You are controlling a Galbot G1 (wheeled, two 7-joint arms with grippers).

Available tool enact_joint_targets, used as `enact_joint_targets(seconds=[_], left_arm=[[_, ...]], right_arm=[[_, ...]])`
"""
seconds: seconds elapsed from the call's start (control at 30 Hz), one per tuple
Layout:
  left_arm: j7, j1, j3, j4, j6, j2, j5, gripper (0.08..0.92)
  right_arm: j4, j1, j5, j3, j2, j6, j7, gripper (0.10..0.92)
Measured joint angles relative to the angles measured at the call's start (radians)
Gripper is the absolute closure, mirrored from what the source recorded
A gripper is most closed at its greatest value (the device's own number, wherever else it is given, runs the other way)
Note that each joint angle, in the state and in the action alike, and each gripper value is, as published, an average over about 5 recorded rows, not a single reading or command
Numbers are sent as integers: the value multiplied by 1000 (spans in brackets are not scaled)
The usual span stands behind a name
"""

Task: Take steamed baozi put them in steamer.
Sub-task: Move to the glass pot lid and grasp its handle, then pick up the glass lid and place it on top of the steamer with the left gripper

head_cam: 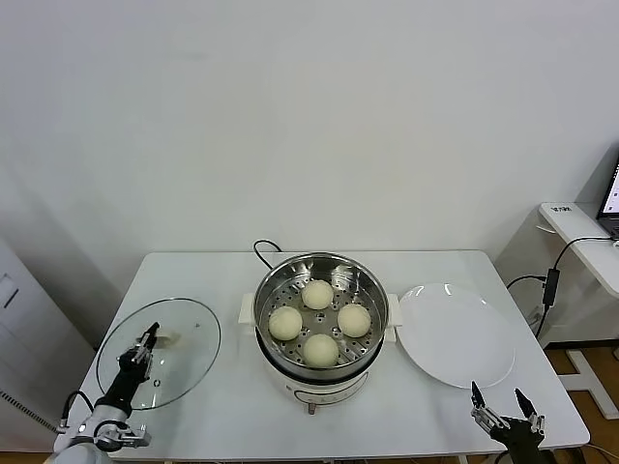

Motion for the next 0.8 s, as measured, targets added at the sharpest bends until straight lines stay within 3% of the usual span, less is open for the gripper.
enact_joint_targets(seconds=[0.2,0.43,0.6,0.8], left_arm=[[77,14,24,-113,98,71,-112,888],[183,28,94,-291,317,201,-283,888],[228,22,215,-427,506,264,-331,888],[279,-23,413,-522,688,277,-284,888]], right_arm=[[-10,13,13,7,-33,-6,-31,203],[-30,32,20,28,-69,-8,-61,203],[-34,29,16,41,-75,-9,-75,203],[-38,12,7,67,-68,-7,-92,203]])
